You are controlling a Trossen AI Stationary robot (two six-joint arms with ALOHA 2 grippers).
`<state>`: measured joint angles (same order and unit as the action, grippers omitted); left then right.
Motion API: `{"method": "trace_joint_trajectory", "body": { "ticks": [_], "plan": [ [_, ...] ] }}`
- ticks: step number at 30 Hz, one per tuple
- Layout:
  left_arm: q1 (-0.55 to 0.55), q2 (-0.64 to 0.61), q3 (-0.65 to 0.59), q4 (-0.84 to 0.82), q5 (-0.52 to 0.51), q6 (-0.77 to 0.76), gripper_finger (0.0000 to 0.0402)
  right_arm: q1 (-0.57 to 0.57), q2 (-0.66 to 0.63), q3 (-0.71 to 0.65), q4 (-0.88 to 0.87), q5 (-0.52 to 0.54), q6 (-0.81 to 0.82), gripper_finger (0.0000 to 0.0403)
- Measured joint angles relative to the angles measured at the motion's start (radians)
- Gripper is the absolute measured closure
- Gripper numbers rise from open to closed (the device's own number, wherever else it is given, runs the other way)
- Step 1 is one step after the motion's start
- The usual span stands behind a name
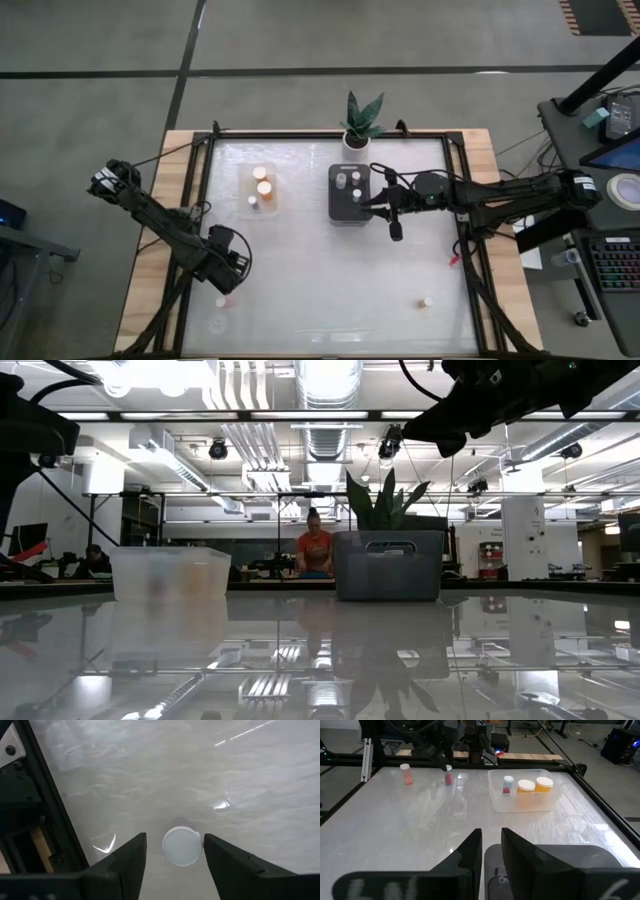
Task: Pick and place medicine bottles into bin by pill shape (circle, oval)
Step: Put the blue pill bottle into the transparent bin
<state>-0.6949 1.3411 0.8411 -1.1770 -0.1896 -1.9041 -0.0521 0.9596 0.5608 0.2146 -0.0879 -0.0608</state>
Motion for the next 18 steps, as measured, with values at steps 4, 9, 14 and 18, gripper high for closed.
{"method": "trace_joint_trajectory", "body": {
  "ticks": [4, 9, 14, 18],
  "plan": [
    [0.0, 0.0, -0.012, 0.027, 0.0, 0.0, 0.0249, 0.0, 0.0, 0.0, 0.0, 0.0, 0.0, 0.0339],
    [0.0, 0.0, -0.046, 0.09, 0.0, 0.0, 0.028, 0.0, 0.0, 0.0, 0.0, 0.0, 0.0, 0.0339],
    [0.0, 0.0, -0.041, 0.095, 0.0, 0.004, 0.0307, 0.0, 0.0, 0.0, 0.0, 0.001, -0.001, 0.0339],
    [0.0, 0.0, -0.012, 0.095, 0.0, 0.01, 0.0308, 0.0, 0.0, 0.0, 0.0, 0.001, 0.005, 0.0339]
  ]
}}
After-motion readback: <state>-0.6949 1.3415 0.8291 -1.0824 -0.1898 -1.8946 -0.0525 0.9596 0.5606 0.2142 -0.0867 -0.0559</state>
